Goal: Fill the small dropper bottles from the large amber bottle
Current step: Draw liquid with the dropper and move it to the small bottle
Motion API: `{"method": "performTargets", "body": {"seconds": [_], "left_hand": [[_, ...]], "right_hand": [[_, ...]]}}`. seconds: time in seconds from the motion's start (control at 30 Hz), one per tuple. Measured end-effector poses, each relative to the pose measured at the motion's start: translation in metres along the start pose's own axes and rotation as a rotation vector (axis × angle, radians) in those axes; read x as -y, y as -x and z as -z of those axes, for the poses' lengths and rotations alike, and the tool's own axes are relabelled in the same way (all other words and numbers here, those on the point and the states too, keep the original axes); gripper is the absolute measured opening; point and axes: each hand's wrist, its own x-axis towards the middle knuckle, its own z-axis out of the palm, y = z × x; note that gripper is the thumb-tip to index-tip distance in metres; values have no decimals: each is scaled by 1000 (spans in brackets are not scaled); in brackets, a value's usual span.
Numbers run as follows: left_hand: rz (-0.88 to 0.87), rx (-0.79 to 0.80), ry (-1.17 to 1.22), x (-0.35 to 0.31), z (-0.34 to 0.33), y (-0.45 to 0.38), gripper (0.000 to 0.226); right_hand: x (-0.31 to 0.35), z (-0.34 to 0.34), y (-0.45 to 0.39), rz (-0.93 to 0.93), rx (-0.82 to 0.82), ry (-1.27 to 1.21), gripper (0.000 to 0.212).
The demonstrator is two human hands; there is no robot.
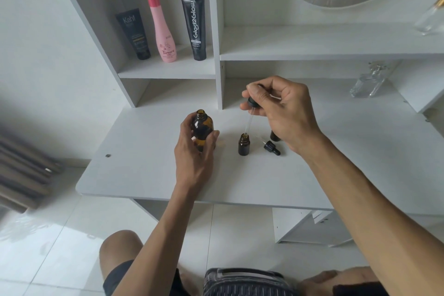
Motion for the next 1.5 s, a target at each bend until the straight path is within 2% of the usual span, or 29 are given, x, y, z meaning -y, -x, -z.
{"method": "performTargets", "body": {"seconds": [0.97, 1.13, 1.3, 1.5], "left_hand": [[6, 6, 29, 3, 0, 0, 45], [8, 25, 14, 1, 0, 0, 47], [-2, 18, 47, 6, -1, -1, 44], [-20, 14, 58, 5, -1, -2, 52]], "right_hand": [[4, -2, 0, 69, 12, 70, 15], [6, 0, 0, 49, -25, 0, 13], [23, -6, -10, 109, -41, -104, 11], [45, -43, -28, 200, 19, -155, 6]]}}
